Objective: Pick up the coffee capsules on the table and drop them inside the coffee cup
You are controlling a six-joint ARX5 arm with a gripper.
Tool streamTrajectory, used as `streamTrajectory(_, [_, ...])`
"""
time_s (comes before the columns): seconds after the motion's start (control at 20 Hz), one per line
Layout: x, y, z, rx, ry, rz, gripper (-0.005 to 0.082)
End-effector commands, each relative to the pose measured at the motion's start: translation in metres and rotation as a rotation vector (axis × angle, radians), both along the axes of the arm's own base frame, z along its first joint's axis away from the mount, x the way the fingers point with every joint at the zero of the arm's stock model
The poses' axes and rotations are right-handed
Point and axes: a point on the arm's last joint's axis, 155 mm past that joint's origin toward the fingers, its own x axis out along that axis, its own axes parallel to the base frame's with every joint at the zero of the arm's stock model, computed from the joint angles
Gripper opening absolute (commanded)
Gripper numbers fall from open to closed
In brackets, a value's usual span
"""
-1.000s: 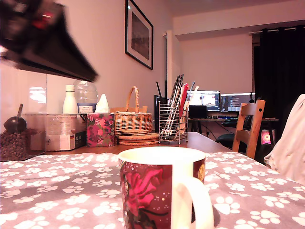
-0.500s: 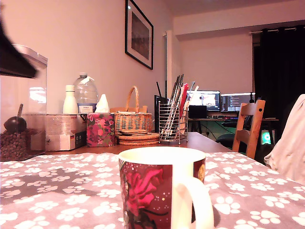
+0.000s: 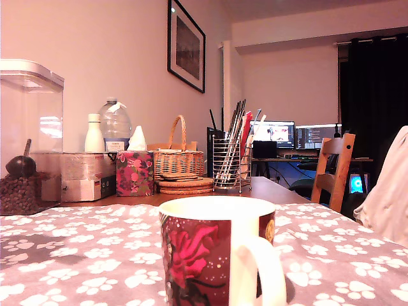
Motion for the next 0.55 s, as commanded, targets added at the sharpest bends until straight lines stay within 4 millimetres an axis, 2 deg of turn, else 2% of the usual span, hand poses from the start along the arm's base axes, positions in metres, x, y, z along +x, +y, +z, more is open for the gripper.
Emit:
streamTrajectory(0.0, [-0.003,0.007,-0.004,-0.006,-0.003,0.026,-0.0023])
streamTrajectory(0.25, [-0.011,0.023,0.007,-0.034,-0.051,0.099,-0.0023])
streamTrajectory(0.5, [-0.018,0.027,0.014,-0.052,-0.089,0.114,-0.0023])
